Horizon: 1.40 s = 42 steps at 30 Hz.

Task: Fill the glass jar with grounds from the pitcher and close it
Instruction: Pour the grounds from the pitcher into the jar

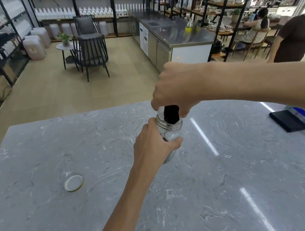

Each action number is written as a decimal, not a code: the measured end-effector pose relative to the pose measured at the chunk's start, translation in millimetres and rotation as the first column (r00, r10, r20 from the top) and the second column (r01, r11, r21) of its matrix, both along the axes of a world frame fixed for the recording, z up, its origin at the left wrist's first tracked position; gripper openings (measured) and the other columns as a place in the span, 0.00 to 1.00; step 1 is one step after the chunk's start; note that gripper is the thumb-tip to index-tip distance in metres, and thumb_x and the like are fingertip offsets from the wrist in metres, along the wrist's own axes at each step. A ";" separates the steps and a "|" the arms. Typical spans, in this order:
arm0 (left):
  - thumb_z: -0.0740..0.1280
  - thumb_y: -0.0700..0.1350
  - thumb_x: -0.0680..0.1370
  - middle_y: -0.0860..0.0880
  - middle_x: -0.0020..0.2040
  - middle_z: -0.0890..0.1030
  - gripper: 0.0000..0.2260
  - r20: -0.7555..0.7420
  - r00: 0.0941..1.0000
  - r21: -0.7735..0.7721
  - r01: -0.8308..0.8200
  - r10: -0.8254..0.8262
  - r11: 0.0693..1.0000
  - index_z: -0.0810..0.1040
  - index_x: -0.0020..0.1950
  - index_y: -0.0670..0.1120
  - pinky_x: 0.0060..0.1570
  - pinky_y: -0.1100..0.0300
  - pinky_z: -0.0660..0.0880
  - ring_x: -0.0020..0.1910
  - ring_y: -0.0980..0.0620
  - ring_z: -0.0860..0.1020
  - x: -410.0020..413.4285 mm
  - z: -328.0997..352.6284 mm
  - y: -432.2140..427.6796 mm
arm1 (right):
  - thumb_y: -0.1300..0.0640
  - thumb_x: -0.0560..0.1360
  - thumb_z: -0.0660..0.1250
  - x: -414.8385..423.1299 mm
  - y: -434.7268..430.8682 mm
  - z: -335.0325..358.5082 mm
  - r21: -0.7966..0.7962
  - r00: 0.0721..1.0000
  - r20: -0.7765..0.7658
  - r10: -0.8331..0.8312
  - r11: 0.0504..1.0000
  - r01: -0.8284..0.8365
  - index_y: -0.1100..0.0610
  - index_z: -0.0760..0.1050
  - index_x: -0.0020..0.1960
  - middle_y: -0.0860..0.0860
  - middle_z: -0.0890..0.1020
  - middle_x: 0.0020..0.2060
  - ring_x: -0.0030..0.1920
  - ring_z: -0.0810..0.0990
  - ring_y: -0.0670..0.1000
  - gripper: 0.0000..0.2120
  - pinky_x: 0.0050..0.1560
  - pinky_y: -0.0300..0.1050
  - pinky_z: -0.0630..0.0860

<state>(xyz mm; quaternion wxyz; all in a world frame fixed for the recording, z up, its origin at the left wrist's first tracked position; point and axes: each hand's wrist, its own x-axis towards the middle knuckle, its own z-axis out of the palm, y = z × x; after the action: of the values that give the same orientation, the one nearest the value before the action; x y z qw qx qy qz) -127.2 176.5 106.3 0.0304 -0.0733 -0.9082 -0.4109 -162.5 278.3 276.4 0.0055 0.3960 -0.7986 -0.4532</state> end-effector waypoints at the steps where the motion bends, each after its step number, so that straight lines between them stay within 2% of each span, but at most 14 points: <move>1: 0.76 0.64 0.67 0.54 0.51 0.76 0.29 0.000 1.000 0.001 0.001 -0.001 1.000 0.70 0.59 0.52 0.43 0.57 0.68 0.45 0.52 0.74 0.0 0.2 0.2 | 0.36 0.66 0.73 0.5 -1.5 0.9 0.007 1.000 -0.004 -0.006 1.000 0.006 0.40 0.71 0.65 0.45 0.78 0.41 0.37 0.71 0.52 0.29 0.29 0.42 0.52; 5: 0.76 0.64 0.67 0.54 0.51 0.76 0.29 -0.002 1.000 0.008 -0.001 0.001 1.000 0.70 0.60 0.53 0.43 0.57 0.68 0.45 0.52 0.74 0.4 1.3 0.4 | 0.36 0.66 0.74 1.9 -3.9 3.4 0.001 0.999 0.002 -0.034 0.999 0.034 0.40 0.71 0.65 0.44 0.72 0.37 0.37 0.70 0.52 0.29 0.28 0.41 0.50; 9: 0.76 0.64 0.67 0.55 0.51 0.76 0.30 -0.003 1.000 0.012 -0.005 0.005 1.000 0.70 0.61 0.52 0.44 0.57 0.67 0.46 0.52 0.73 0.5 2.2 -1.8 | 0.34 0.65 0.73 1.0 -4.4 6.1 -0.031 0.999 0.015 -0.043 0.999 0.043 0.39 0.70 0.66 0.44 0.79 0.42 0.38 0.70 0.52 0.32 0.34 0.43 0.58; 12: 0.76 0.63 0.67 0.54 0.51 0.76 0.29 -0.012 1.000 0.006 0.000 0.000 1.000 0.70 0.60 0.51 0.43 0.57 0.67 0.46 0.52 0.74 1.6 3.1 -3.0 | 0.34 0.64 0.74 1.7 -4.9 7.5 -0.031 0.999 0.003 -0.034 0.999 0.034 0.39 0.71 0.66 0.45 0.77 0.40 0.37 0.69 0.52 0.32 0.32 0.42 0.57; 16: 0.76 0.63 0.67 0.53 0.51 0.77 0.28 -0.003 1.000 0.014 -0.006 0.007 1.000 0.70 0.59 0.51 0.42 0.57 0.67 0.45 0.51 0.74 2.5 3.7 -4.2 | 0.33 0.65 0.73 3.0 -6.9 9.0 -0.047 1.000 0.002 -0.028 0.999 0.028 0.39 0.70 0.67 0.43 0.81 0.45 0.38 0.69 0.52 0.33 0.37 0.44 0.61; 19: 0.76 0.63 0.67 0.53 0.51 0.77 0.28 -0.007 1.000 0.003 -0.005 0.005 1.000 0.70 0.58 0.52 0.42 0.57 0.67 0.46 0.52 0.74 3.0 4.2 -5.8 | 0.33 0.65 0.73 2.8 -9.3 9.7 -0.041 0.999 -0.002 -0.042 0.998 0.042 0.38 0.69 0.67 0.43 0.82 0.47 0.39 0.69 0.52 0.33 0.38 0.44 0.62; 23: 0.76 0.63 0.66 0.54 0.51 0.77 0.28 -0.003 1.000 0.002 -0.003 0.003 1.000 0.70 0.59 0.52 0.42 0.57 0.68 0.46 0.52 0.75 3.1 2.7 -7.7 | 0.33 0.64 0.73 5.8 -10.9 8.3 -0.040 1.000 -0.012 -0.019 0.999 0.018 0.39 0.70 0.66 0.44 0.77 0.40 0.38 0.70 0.52 0.33 0.34 0.43 0.57; 25: 0.76 0.63 0.66 0.54 0.52 0.78 0.29 0.000 1.000 -0.003 -0.010 0.010 1.000 0.71 0.59 0.52 0.43 0.56 0.69 0.46 0.52 0.75 3.4 3.0 -8.6 | 0.33 0.64 0.73 5.4 -12.7 9.9 -0.049 1.000 -0.024 -0.015 0.999 0.014 0.38 0.69 0.67 0.44 0.80 0.44 0.38 0.69 0.52 0.34 0.34 0.43 0.57; 27: 0.76 0.63 0.66 0.54 0.53 0.78 0.29 0.003 1.000 0.010 -0.016 0.016 1.000 0.71 0.60 0.52 0.44 0.56 0.70 0.47 0.52 0.75 3.4 2.6 -8.4 | 0.33 0.65 0.73 5.3 -13.1 12.5 -0.074 0.999 -0.012 -0.038 0.997 0.037 0.38 0.69 0.68 0.44 0.79 0.42 0.38 0.69 0.52 0.34 0.36 0.44 0.59; 29: 0.76 0.63 0.66 0.54 0.53 0.78 0.30 0.000 1.000 0.014 -0.018 0.018 1.000 0.71 0.61 0.52 0.44 0.56 0.70 0.47 0.52 0.75 4.3 3.4 -8.3 | 0.34 0.65 0.73 5.1 -12.7 10.0 -0.049 0.999 -0.010 -0.042 0.998 0.041 0.38 0.69 0.68 0.44 0.76 0.41 0.39 0.69 0.52 0.33 0.34 0.43 0.58; 31: 0.76 0.64 0.66 0.53 0.54 0.78 0.31 0.002 1.000 0.001 -0.011 0.011 1.000 0.71 0.62 0.51 0.45 0.56 0.70 0.47 0.52 0.74 4.3 4.2 -8.7 | 0.34 0.65 0.73 5.9 -12.9 5.7 -0.018 0.999 -0.003 -0.037 0.999 0.037 0.38 0.69 0.67 0.44 0.76 0.41 0.38 0.69 0.52 0.33 0.30 0.41 0.52; 34: 0.76 0.63 0.67 0.53 0.53 0.78 0.30 0.004 1.000 0.002 -0.012 0.012 1.000 0.71 0.61 0.51 0.44 0.56 0.70 0.47 0.51 0.75 4.8 4.0 -9.1 | 0.35 0.66 0.73 6.4 -14.9 3.6 -0.008 0.998 -0.003 -0.057 0.998 0.057 0.39 0.70 0.66 0.44 0.68 0.35 0.37 0.69 0.52 0.31 0.28 0.41 0.49; 38: 0.76 0.63 0.67 0.52 0.53 0.78 0.30 0.013 1.000 -0.007 -0.011 0.011 1.000 0.71 0.60 0.50 0.45 0.55 0.71 0.48 0.50 0.75 4.7 3.7 -7.8 | 0.37 0.68 0.73 4.3 -18.7 1.8 0.071 0.997 0.009 -0.071 0.995 0.070 0.42 0.70 0.66 0.44 0.61 0.30 0.38 0.68 0.52 0.29 0.31 0.43 0.54; 42: 0.76 0.62 0.67 0.53 0.50 0.79 0.27 0.026 1.000 0.008 -0.007 0.007 1.000 0.72 0.57 0.50 0.44 0.55 0.72 0.47 0.50 0.77 1.2 6.5 -3.0 | 0.40 0.69 0.73 1.4 -24.1 -1.3 0.219 0.999 0.019 -0.050 0.975 0.045 0.47 0.74 0.60 0.46 0.66 0.32 0.32 0.67 0.50 0.23 0.30 0.42 0.58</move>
<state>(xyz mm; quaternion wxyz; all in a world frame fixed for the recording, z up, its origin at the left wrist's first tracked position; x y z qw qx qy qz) -126.0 173.5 112.8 0.0204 -0.0647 -0.9070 -0.4156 -161.0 254.2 275.1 -0.0586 0.3804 -0.7531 -0.5336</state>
